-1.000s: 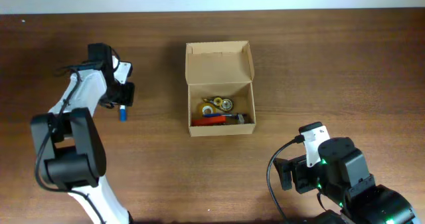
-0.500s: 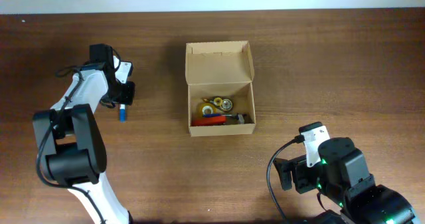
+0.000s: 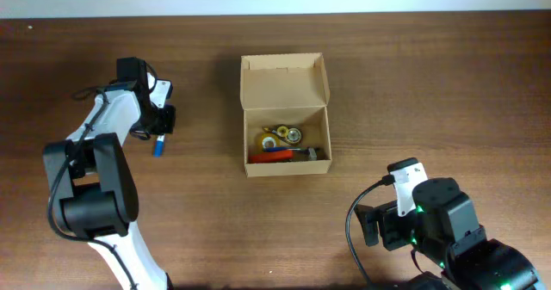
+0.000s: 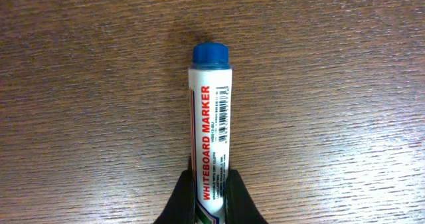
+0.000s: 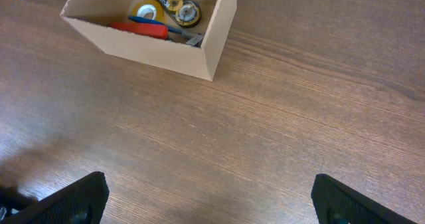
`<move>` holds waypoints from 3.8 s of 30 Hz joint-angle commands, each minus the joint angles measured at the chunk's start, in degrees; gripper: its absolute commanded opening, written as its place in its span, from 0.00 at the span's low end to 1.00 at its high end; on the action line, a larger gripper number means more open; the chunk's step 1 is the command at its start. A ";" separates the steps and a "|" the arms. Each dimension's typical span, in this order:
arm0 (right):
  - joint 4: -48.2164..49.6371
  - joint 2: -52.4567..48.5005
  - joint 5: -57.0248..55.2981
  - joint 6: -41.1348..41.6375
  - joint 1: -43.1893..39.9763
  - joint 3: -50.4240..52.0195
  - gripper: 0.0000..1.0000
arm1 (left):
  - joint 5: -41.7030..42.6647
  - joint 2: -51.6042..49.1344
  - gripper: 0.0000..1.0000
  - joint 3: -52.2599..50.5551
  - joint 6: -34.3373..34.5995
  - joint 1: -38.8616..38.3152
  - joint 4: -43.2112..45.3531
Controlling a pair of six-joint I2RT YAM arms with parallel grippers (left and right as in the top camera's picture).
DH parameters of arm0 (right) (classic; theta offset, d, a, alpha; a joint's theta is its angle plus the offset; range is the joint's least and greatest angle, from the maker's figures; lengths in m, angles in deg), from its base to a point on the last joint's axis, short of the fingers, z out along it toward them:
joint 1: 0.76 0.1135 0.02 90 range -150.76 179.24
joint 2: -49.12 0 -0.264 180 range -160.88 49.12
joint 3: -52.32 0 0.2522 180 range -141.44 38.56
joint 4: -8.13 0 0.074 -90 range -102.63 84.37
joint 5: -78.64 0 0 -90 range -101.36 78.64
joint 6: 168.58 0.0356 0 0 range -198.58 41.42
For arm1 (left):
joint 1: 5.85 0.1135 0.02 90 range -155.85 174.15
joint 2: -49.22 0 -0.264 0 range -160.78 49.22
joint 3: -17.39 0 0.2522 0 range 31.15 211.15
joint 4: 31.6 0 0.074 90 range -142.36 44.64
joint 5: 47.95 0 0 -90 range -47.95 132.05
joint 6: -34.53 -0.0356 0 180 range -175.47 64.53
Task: Pack container
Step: 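Carry the whiteboard marker with the left gripper into the box, then lower the marker into the box, open and lift the left gripper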
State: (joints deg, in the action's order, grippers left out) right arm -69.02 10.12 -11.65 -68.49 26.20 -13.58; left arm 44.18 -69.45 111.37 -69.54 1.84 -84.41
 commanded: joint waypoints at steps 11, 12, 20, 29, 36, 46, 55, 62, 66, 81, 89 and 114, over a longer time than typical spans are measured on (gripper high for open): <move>0.13 0.02 0.28 -0.24 0.35 0.17 0.99 | 0.20 3.39 0.02 14.38 1.49 -5.60 -12.92; 0.15 0.02 0.31 -0.24 0.35 0.17 0.99 | 0.70 4.87 0.02 16.20 0.22 -7.02 -13.29; 0.13 0.00 0.31 -0.24 0.35 0.17 0.99 | 7.04 14.73 0.02 21.81 -19.04 -20.04 -12.70; 0.13 0.02 0.31 -0.24 0.35 0.17 0.99 | 12.24 13.60 0.02 21.03 -37.81 -33.97 -15.26; 0.13 0.02 0.31 -0.24 0.35 0.17 0.99 | 12.02 7.06 0.02 21.03 -41.38 -36.68 -18.93; 0.13 0.02 0.31 -0.24 0.35 0.17 0.99 | 8.57 -2.82 0.02 21.03 -46.53 -36.68 -19.23; 0.13 0.02 0.31 -0.24 0.35 0.17 0.99 | 4.68 -4.44 0.02 21.03 -47.39 -36.68 -18.62; 0.13 0.02 0.31 -0.24 0.35 0.17 0.99 | 5.79 -4.44 0.02 21.03 -47.32 -36.68 -18.67; 0.15 0.00 0.31 -0.24 0.35 0.17 0.99 | 8.07 -4.44 0.02 21.03 -47.34 -36.79 -18.36; 0.15 0.02 0.31 -0.24 0.35 0.17 0.99 | 8.52 -4.44 0.02 21.03 -47.36 -36.76 -14.99; 0.15 0.02 0.28 -0.24 0.35 0.17 0.99 | 8.37 -4.44 0.02 21.03 -47.34 -36.65 -14.75; 0.13 0.02 0.31 -0.24 0.35 0.17 0.99 | 8.44 -4.44 0.68 21.03 -45.13 -36.68 -13.64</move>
State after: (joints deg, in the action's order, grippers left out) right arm -69.02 10.12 -11.65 -68.47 26.20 -13.58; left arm 51.73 -73.26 132.60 -115.85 -34.99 -98.20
